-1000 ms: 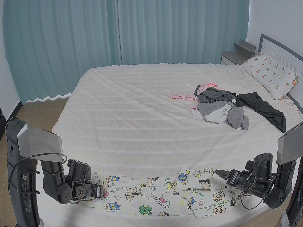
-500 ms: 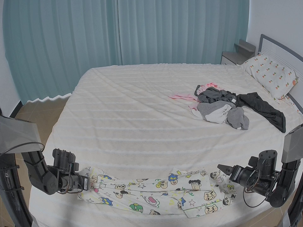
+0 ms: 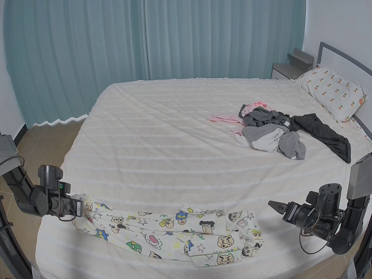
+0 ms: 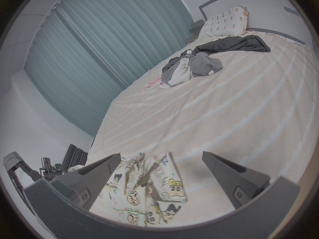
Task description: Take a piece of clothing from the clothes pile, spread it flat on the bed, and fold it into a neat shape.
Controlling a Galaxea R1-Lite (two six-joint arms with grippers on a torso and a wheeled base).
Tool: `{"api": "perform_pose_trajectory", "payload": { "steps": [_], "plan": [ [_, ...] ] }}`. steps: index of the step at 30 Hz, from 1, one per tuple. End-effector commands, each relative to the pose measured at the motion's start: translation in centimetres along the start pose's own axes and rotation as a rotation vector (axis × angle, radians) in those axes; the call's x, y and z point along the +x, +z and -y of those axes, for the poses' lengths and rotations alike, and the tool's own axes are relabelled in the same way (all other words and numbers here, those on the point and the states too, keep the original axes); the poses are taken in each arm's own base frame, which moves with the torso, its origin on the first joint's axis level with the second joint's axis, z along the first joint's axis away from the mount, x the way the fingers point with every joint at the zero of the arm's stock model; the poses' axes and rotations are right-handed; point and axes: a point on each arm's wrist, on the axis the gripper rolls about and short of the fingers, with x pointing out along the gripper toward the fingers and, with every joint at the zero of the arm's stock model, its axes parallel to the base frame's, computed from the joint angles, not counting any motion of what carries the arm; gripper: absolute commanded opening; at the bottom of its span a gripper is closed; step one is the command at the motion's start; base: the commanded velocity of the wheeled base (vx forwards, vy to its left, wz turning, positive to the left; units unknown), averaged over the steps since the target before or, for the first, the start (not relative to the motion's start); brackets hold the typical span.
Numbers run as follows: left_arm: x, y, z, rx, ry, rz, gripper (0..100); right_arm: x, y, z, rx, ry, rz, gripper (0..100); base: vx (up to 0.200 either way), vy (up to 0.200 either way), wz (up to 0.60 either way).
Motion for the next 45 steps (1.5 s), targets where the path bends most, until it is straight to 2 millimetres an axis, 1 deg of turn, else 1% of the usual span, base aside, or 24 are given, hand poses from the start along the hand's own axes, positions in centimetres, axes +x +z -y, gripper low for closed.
{"api": "perform_pose_trajectory", "payload": {
  "steps": [1,6,9,12,16,17,18,19,21,22,25,26,27,28,29,30,33,37,38,39,41,42,43,45],
  "plan": [
    [-2.5,3.1,-3.5,-0.070,0.033,0.104,0,-0.2,-0.2,0.1,0.001,-0.004,-0.007,100,0.000,0.000,0.00],
    [-3.4,4.4,-7.0,-0.122,0.103,0.115,0,-0.2,-0.2,0.2,0.001,-0.005,-0.008,100,0.000,0.000,0.00],
    [-3.7,4.7,-8.3,-0.127,0.129,0.108,0,-0.2,-0.1,0.2,0.003,-0.007,-0.004,100,0.000,0.000,0.00],
    [-4.0,5.0,-8.8,-0.134,0.137,0.105,0,-0.2,0.0,0.3,0.005,-0.009,-0.003,100,0.000,0.000,0.00],
    [-4.6,5.0,-8.4,-0.130,0.135,0.105,0,-0.1,-0.1,0.3,0.005,-0.001,-0.015,100,0.000,0.000,0.00],
    [-5.4,5.0,-6.7,-0.095,0.107,0.109,0,-0.1,-0.2,0.3,0.005,-0.001,-0.017,100,0.000,0.000,0.00],
    [-5.4,5.0,-6.7,-0.095,0.107,0.109,0,-0.1,-0.2,0.3,0.005,-0.001,-0.017,100,0.000,0.000,0.00],
    [-6.2,5.0,-4.6,-0.049,0.070,0.112,0,-0.1,-0.2,0.4,0.005,-0.001,-0.019,100,0.000,0.000,0.00],
    [-7.0,4.8,-2.8,-0.009,0.039,0.121,0,-0.1,-0.2,0.3,0.005,0.000,-0.018,100,0.000,0.000,0.00],
    [-8.1,4.5,-0.7,0.038,0.000,0.133,0,-0.1,-0.2,0.4,0.005,-0.001,-0.019,100,0.000,0.000,0.00],
    [-9.8,3.6,3.7,0.090,-0.091,0.150,0,-0.1,-0.2,0.4,0.005,0.000,-0.021,100,0.000,0.000,0.00],
    [-10.2,3.4,5.1,0.098,-0.113,0.150,0,-0.1,-0.2,0.4,0.005,0.000,-0.021,100,0.000,0.000,0.00],
    [-10.3,3.4,5.6,0.100,-0.120,0.153,0,-0.1,-0.2,0.4,0.005,0.000,-0.021,100,0.000,0.000,0.00],
    [-10.9,3.0,8.3,0.107,-0.147,0.158,0,-0.1,-0.2,0.4,0.005,0.000,-0.021,100,0.000,0.000,0.00],
    [-10.9,3.0,8.3,0.107,-0.147,0.158,0,-0.1,-0.2,0.4,0.005,0.000,-0.021,100,0.000,0.000,0.00],
    [-11.4,2.5,11.1,0.112,-0.173,0.162,0,-0.1,-0.2,0.3,0.005,0.001,-0.022,100,0.000,0.000,0.00],
    [-12.2,1.5,15.0,0.129,-0.241,0.161,0,-0.1,-0.2,0.4,0.005,0.000,-0.021,100,0.000,0.000,0.00],
    [-11.6,0.2,19.6,0.143,-0.301,0.115,0,0.0,-0.3,0.4,0.005,-0.003,-0.029,100,0.000,0.000,0.00],
    [-11.5,0.1,19.9,0.143,-0.302,0.113,0,0.0,-0.3,0.4,0.005,-0.003,-0.029,100,0.000,0.000,0.00],
    [-10.9,-0.4,21.5,0.134,-0.300,0.103,0,0.0,-0.4,0.5,0.005,-0.007,-0.030,100,0.000,0.000,0.00],
    [-10.6,-0.5,22.2,0.126,-0.300,0.102,0,0.1,-0.4,0.5,0.005,-0.008,-0.031,100,0.000,0.000,0.00],
    [-9.6,-1.2,23.7,0.113,-0.311,0.095,0,0.1,-0.4,0.5,0.005,-0.007,-0.030,100,0.000,0.000,0.00],
    [-9.1,-1.6,24.4,0.110,-0.322,0.092,0,0.1,-0.4,0.5,0.005,-0.006,-0.031,100,0.000,0.000,0.00],
    [-8.8,-1.8,24.9,0.108,-0.328,0.093,0,0.1,-0.4,0.5,0.005,-0.006,-0.030,100,0.000,0.000,0.00]
  ]
}}
